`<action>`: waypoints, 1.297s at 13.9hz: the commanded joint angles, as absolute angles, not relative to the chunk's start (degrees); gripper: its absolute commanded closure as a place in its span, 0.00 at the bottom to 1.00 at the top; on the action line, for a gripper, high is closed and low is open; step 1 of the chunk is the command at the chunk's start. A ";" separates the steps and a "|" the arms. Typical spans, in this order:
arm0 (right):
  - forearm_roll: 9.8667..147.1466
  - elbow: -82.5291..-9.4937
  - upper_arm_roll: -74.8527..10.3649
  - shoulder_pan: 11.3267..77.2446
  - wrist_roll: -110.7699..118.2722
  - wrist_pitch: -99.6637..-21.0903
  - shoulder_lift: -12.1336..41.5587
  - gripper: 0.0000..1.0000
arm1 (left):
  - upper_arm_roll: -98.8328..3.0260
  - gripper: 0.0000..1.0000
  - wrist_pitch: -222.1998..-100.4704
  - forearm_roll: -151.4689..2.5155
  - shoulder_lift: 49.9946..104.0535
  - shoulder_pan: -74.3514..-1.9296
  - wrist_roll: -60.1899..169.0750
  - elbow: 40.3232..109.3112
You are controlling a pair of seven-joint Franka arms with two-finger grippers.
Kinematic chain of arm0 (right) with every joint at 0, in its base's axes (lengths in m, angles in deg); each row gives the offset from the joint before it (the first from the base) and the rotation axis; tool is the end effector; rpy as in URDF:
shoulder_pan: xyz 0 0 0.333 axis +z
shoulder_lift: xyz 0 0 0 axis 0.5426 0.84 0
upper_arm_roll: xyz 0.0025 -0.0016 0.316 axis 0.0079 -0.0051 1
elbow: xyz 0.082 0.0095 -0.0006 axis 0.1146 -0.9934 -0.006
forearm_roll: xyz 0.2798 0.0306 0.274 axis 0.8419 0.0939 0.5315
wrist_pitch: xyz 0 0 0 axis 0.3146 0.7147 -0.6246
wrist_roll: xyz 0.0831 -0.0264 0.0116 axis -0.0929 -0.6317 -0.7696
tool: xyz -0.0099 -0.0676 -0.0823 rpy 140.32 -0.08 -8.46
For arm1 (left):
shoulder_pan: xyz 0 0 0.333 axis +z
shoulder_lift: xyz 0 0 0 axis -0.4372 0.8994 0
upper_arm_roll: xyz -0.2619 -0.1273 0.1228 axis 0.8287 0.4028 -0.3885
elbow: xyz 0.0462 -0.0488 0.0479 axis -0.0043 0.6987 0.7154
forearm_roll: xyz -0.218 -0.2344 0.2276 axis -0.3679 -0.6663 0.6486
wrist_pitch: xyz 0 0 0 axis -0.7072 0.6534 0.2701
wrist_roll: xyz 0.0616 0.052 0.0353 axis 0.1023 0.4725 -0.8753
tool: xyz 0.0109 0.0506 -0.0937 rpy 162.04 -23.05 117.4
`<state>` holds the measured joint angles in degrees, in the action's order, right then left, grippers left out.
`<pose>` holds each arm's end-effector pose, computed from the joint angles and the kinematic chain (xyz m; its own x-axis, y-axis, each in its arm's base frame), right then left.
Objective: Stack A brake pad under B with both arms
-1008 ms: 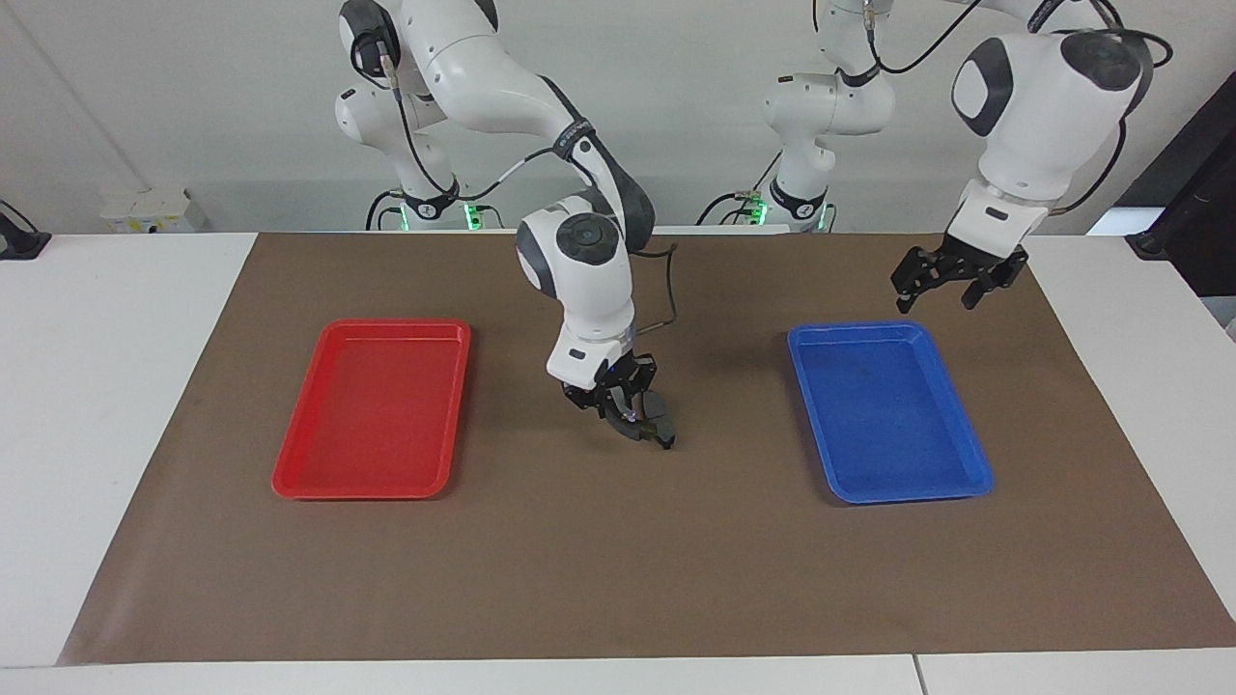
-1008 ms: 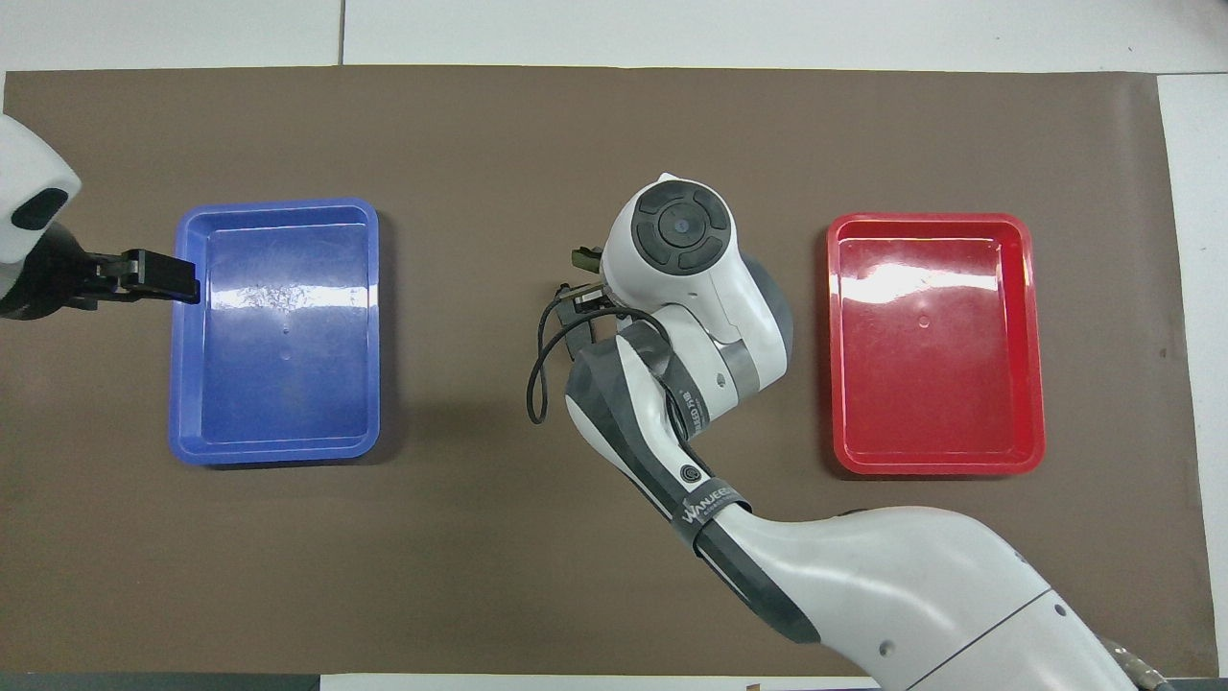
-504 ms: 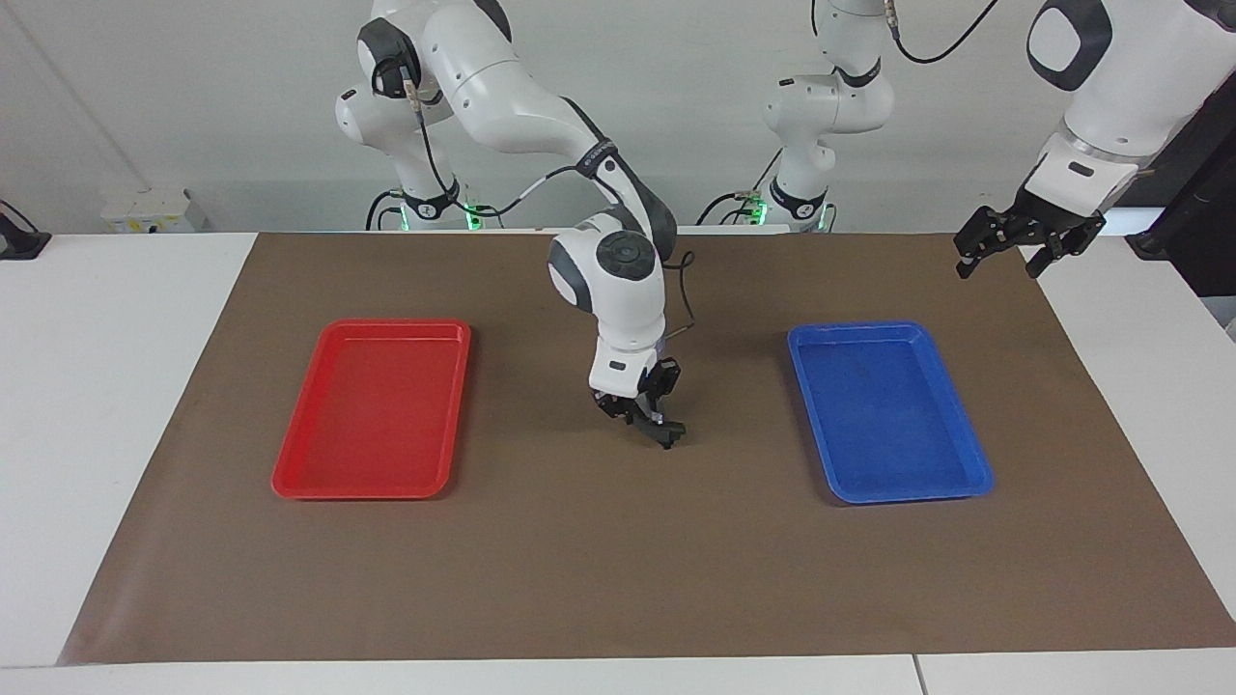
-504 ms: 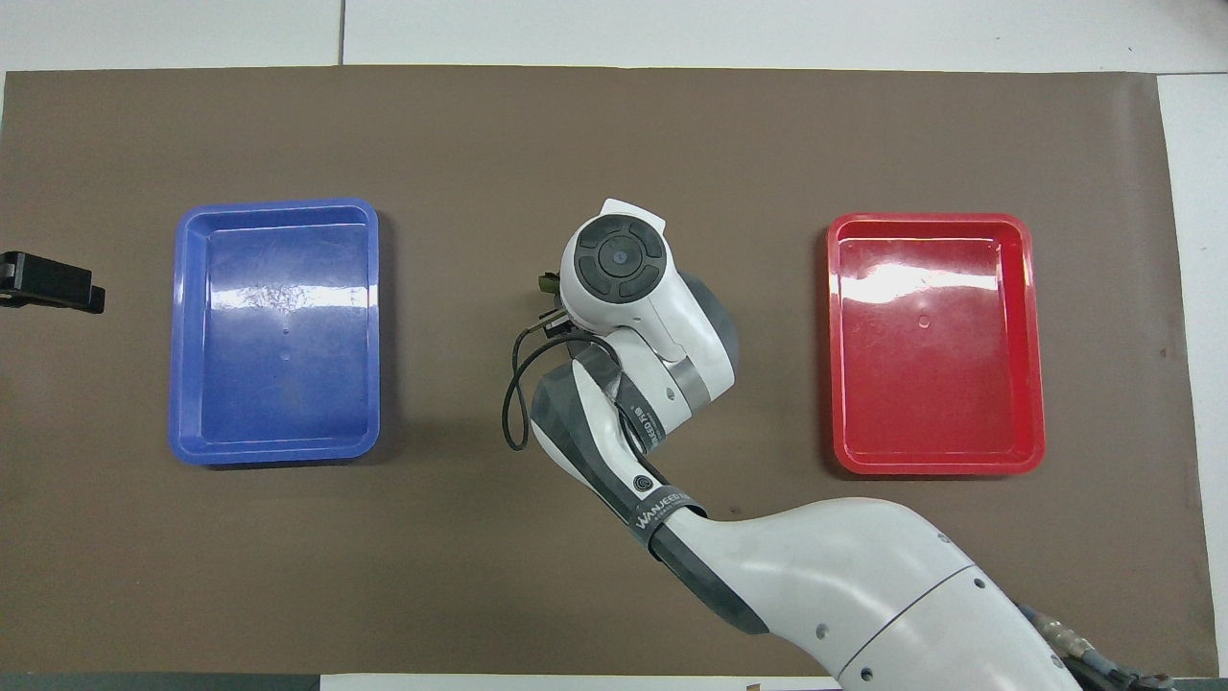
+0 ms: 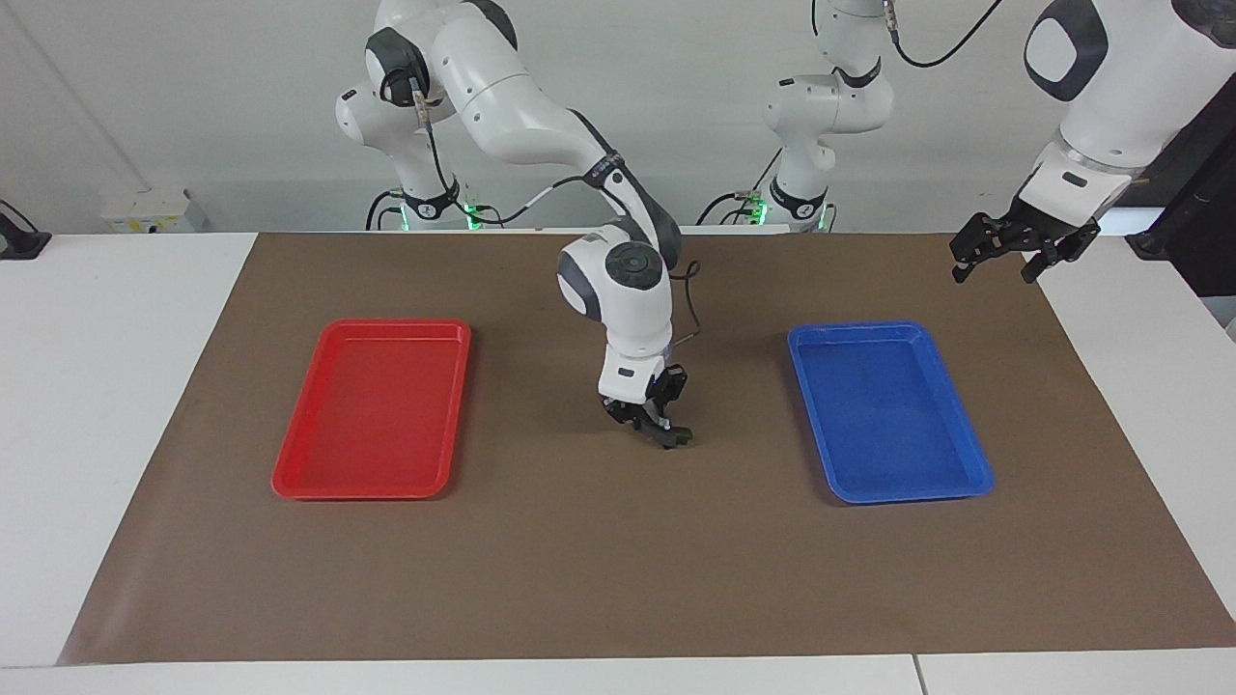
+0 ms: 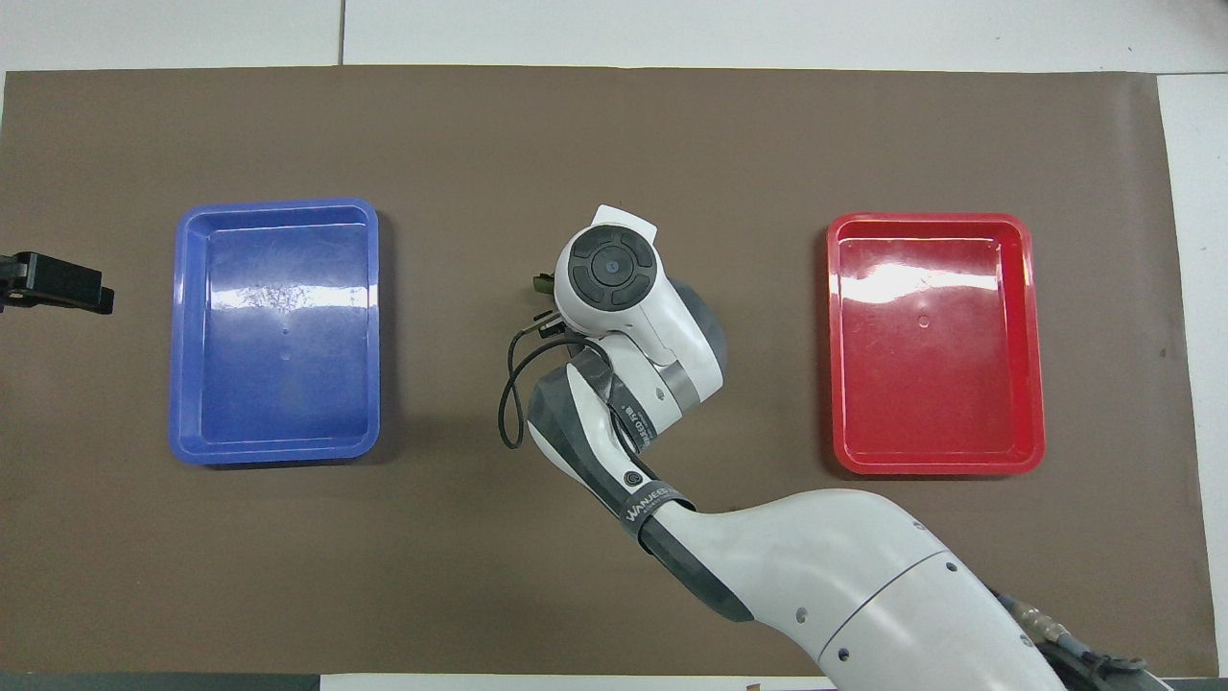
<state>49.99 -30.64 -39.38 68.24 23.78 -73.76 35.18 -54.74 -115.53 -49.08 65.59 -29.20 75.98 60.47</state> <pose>0.5833 0.4161 0.3002 0.9213 0.3733 0.1090 0.3805 -0.9232 -0.0544 0.5486 0.0058 0.6031 0.9952 -0.0970 -0.0143 -0.0970 -0.9953 0.0005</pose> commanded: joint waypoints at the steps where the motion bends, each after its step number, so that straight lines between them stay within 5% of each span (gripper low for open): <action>1: 49.24 -28.39 -39.09 67.84 25.02 -73.56 36.11 1.00 | -54.45 0.00 -114.62 -49.60 65.56 -28.65 76.74 60.19; 4: 49.50 -28.48 -39.09 67.84 25.37 -74.00 36.11 0.96 | -54.45 0.00 -114.62 -49.60 65.56 -28.65 76.74 60.19; 5: 49.59 -28.48 -39.09 67.84 26.68 -75.13 36.11 0.66 | -54.45 0.00 -114.62 -49.60 65.56 -28.65 76.74 60.19; 6: 49.06 -29.26 -39.09 67.93 28.08 -77.67 36.02 0.01 | -54.45 0.00 -114.62 -49.60 65.56 -28.65 76.74 60.19; 14: 48.88 -29.62 -39.18 67.41 28.18 -74.54 34.53 0.00 | -54.45 0.00 -114.62 -49.60 65.56 -28.65 76.74 60.19; 18: 48.80 -32.07 -40.76 64.78 29.85 -67.24 26.64 0.00 | -54.45 0.00 -114.62 -49.60 65.56 -28.65 76.74 60.19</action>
